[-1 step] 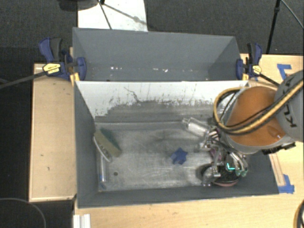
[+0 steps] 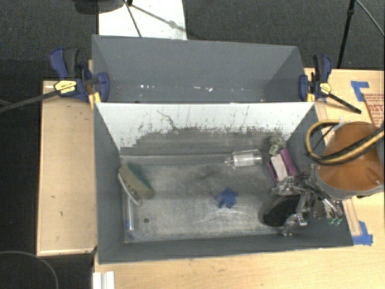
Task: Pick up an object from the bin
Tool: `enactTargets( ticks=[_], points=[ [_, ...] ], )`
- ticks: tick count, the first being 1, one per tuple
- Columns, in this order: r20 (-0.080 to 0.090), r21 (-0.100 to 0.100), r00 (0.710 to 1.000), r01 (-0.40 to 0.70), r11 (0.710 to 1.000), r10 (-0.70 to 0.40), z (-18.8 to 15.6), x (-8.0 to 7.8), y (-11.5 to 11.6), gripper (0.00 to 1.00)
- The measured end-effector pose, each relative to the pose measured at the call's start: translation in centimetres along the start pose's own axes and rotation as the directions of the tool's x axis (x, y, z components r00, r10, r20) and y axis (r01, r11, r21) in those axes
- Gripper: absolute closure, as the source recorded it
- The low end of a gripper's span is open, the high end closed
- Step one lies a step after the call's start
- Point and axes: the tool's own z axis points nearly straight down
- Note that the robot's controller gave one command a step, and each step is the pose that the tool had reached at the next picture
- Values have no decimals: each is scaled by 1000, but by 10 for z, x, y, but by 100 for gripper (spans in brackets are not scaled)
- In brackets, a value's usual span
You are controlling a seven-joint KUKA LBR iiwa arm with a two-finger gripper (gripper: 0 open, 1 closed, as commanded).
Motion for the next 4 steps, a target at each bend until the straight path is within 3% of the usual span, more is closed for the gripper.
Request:
enactTargets(
  ticks=[1,2,3,4],
  points=[
    [-7,6,1000,17,1000,-17,-31,-6,-5,0],
    [-8,1,998,-67,998,67,-29,-7,-11,0],
    [-10,3,1000,-25,1000,25,1,-12,-1,0],
    [-12,-9,987,-159,987,159,0,-9,-1,0]
  ],
)
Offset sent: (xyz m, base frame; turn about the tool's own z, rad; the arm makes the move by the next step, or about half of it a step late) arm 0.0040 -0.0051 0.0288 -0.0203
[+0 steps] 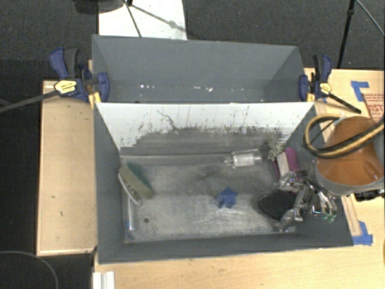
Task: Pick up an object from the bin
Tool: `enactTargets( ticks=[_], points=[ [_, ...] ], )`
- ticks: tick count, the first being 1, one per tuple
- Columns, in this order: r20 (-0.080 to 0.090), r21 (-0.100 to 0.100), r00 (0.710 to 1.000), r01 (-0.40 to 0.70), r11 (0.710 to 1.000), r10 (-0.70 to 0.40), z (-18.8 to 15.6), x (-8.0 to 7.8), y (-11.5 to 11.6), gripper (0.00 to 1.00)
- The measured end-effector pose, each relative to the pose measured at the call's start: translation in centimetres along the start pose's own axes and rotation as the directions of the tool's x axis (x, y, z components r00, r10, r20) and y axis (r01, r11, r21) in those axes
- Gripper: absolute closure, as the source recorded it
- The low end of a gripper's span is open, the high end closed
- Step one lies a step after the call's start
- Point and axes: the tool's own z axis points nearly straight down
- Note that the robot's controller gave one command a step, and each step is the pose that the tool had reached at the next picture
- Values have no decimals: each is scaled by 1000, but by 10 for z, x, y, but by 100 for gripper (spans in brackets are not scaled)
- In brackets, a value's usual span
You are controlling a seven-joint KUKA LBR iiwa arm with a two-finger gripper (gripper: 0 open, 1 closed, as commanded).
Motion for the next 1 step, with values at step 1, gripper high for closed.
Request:
enactTargets(
  ticks=[1],
  points=[
    [3,0,1000,0,1000,0,-1,-1,0,100]
  ],
)
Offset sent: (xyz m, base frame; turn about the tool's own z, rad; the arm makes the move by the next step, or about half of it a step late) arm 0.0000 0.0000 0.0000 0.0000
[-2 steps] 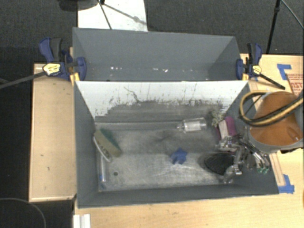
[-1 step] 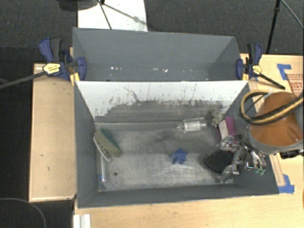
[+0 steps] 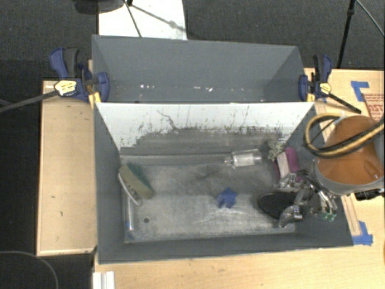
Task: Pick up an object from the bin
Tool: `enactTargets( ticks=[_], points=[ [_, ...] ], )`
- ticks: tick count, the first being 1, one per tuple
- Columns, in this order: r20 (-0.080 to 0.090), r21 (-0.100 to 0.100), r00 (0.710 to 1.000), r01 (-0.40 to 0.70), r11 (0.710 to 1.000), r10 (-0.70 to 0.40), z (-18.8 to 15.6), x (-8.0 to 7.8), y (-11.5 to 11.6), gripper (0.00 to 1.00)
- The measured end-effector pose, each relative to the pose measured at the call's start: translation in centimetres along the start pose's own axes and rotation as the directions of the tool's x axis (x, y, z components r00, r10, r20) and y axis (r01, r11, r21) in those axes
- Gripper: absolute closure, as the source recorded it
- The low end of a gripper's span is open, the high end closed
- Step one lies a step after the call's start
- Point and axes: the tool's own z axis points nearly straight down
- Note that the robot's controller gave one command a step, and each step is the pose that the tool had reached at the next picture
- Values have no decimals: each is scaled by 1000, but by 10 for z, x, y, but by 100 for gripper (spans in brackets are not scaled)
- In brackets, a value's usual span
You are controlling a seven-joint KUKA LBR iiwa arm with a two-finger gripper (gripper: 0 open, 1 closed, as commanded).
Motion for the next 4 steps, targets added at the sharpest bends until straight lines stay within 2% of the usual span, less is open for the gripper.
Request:
enactTargets(
  ticks=[1,2,4],
  points=[
    [0,13,1000,7,1000,-7,-16,-1,2,100],
    [4,15,1000,10,1000,-10,-73,-3,3,100],
    [2,15,1000,10,1000,-10,-125,-5,3,100]
  ],
)
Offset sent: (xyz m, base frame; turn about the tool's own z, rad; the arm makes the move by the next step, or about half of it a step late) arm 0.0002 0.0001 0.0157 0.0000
